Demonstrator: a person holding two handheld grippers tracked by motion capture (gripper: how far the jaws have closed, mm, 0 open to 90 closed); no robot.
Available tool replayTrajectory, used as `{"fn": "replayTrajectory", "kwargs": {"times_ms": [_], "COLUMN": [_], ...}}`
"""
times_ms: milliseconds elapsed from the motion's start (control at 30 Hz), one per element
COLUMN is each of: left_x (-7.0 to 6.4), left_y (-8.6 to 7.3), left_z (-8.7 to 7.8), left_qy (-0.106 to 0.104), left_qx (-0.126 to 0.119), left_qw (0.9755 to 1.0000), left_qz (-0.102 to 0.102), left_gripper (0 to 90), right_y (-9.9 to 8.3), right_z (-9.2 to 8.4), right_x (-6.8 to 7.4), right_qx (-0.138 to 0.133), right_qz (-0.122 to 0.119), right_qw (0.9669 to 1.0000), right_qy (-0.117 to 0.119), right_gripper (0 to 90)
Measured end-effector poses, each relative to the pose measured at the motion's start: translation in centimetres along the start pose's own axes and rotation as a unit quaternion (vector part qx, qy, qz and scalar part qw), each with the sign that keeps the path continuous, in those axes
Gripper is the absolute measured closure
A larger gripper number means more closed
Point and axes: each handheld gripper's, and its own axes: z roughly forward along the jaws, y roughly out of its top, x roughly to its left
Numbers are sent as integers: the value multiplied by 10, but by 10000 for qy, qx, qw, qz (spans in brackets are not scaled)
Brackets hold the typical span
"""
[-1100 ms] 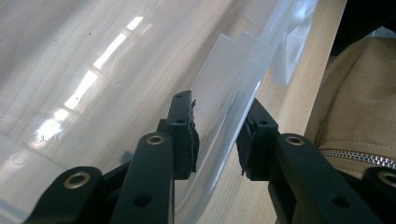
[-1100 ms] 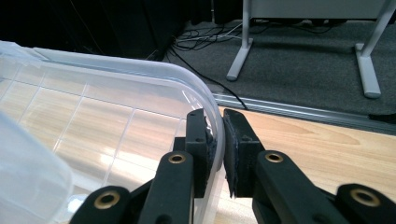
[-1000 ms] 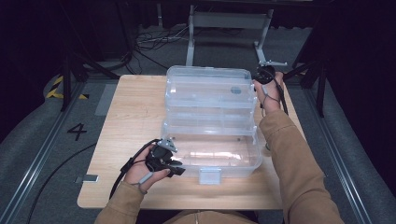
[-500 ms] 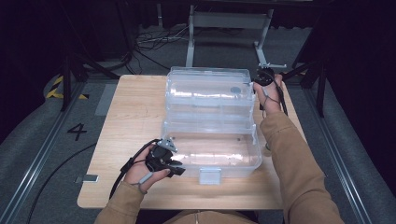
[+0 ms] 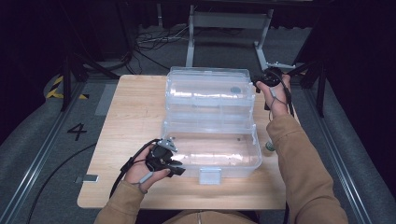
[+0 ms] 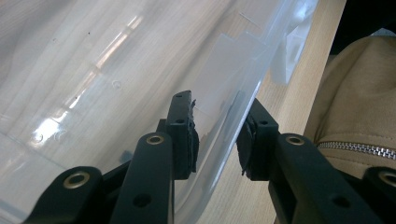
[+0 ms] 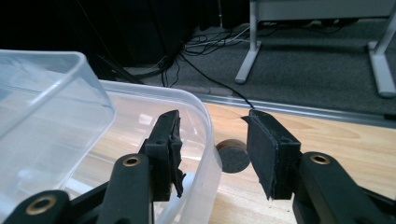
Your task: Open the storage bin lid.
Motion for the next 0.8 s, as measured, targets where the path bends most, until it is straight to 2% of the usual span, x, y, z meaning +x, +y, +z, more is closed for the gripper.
{"fn": "replayTrajectory", "kwargs": {"times_ms": [100, 200, 300, 400, 467, 533, 667, 700, 733, 767, 800], "left_x": [0, 0, 0, 0, -1, -3, -5, -5, -5, -4, -3], "left_y": [0, 1, 2, 3, 3, 3, 1, 1, 0, -2, -3], "left_z": [0, 0, -1, -5, -11, -18, -34, -36, -40, -43, -45], "left_qy": [-6, -43, 0, 7, 1, 16, -138, -117, -84, -65, -61], "left_qx": [-5, -11, 32, -16, -39, -73, -191, -173, -158, -157, -170], "left_qw": [10000, 9999, 9999, 9998, 9998, 9999, 9997, 9998, 9998, 9999, 9998], "left_qz": [-21, -127, -152, -175, -174, -145, -79, -55, -28, -31, -54], "left_gripper": [691, 680, 669, 614, 606, 592, 562, 556, 552, 546, 540], "right_y": [1, 3, 3, 3, 1, -1, -6, -8, -9, -11, -14], "right_z": [-6, -13, -21, -30, -39, -46, -61, -67, -71, -79, -84], "right_x": [1, 2, 3, 3, 4, 4, 5, 5, 6, 8, 11], "right_qx": [-53, -81, -159, -252, -337, -366, -427, -432, -416, -336, -309], "right_qz": [-20, -67, -100, -122, -91, -222, -251, -333, -461, -695, -796], "right_qw": [10000, 9999, 9997, 9995, 9993, 9990, 9987, 9984, 9981, 9970, 9963], "right_qy": [45, 103, 141, 113, 137, 88, 132, 117, 49, -24, -7], "right_gripper": [552, 540, 542, 557, 564, 565, 559, 523, 514, 515, 514]}}
